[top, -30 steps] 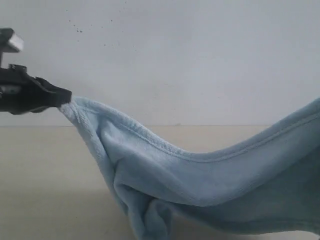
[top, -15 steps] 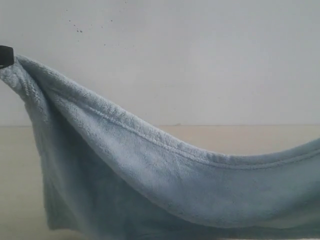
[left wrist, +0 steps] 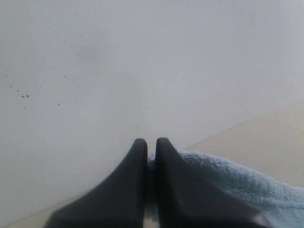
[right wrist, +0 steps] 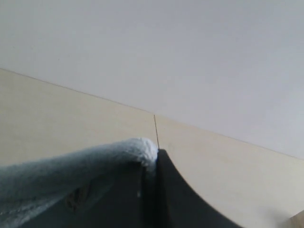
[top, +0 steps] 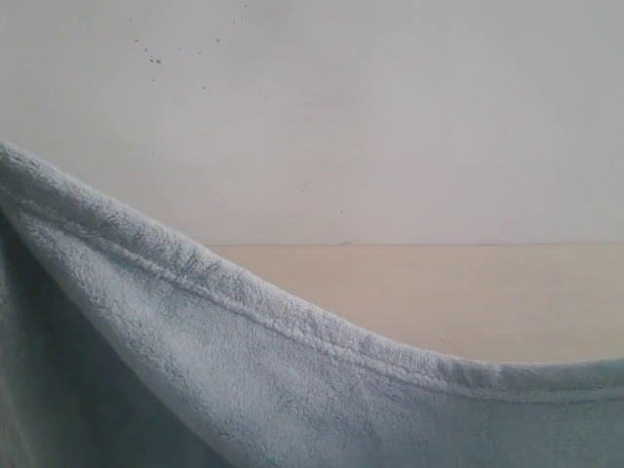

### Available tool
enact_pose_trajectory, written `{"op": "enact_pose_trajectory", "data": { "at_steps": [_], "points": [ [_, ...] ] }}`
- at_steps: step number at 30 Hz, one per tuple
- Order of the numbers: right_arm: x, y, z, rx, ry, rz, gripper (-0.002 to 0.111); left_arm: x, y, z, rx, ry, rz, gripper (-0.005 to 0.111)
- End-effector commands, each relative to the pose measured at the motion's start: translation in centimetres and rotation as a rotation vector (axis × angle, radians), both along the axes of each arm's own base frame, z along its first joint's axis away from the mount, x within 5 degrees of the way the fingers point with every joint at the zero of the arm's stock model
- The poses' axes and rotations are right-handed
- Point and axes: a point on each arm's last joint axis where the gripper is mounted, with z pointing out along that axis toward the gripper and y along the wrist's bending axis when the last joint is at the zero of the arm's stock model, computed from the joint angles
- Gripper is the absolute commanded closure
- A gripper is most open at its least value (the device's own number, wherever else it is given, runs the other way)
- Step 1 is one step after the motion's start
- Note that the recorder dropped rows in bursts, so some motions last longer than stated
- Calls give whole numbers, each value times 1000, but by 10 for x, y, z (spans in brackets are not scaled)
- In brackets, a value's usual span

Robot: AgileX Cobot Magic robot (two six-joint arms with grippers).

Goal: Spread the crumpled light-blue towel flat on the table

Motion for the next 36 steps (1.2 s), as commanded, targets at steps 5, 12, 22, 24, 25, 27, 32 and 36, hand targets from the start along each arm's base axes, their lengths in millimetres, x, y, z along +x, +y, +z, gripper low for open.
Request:
{"op": "enact_pose_trajectory", "data": {
  "at_steps": [5,12,22,24,25,27,32,36],
  "points": [
    [-16,-7,-1,-17,-41,23,108,-13,6,-10,-33,-23,63,102],
    [23,13,0,-93,68,93,108,5,26,-37,-19,36,305,102],
    [140,84,-15,-322,217,91,108,84,27,-90,139,379,340,102],
    [168,96,-26,-325,242,82,108,100,25,-90,143,409,322,102],
    [184,100,-35,-318,264,75,108,105,24,-88,143,414,313,102],
    [213,101,-52,-283,310,63,108,119,20,-82,138,417,282,102],
    [276,83,-93,-123,350,48,108,147,17,-73,135,419,259,102],
    [315,64,-127,-97,395,14,108,163,14,-80,147,452,228,102]
  ]
}}
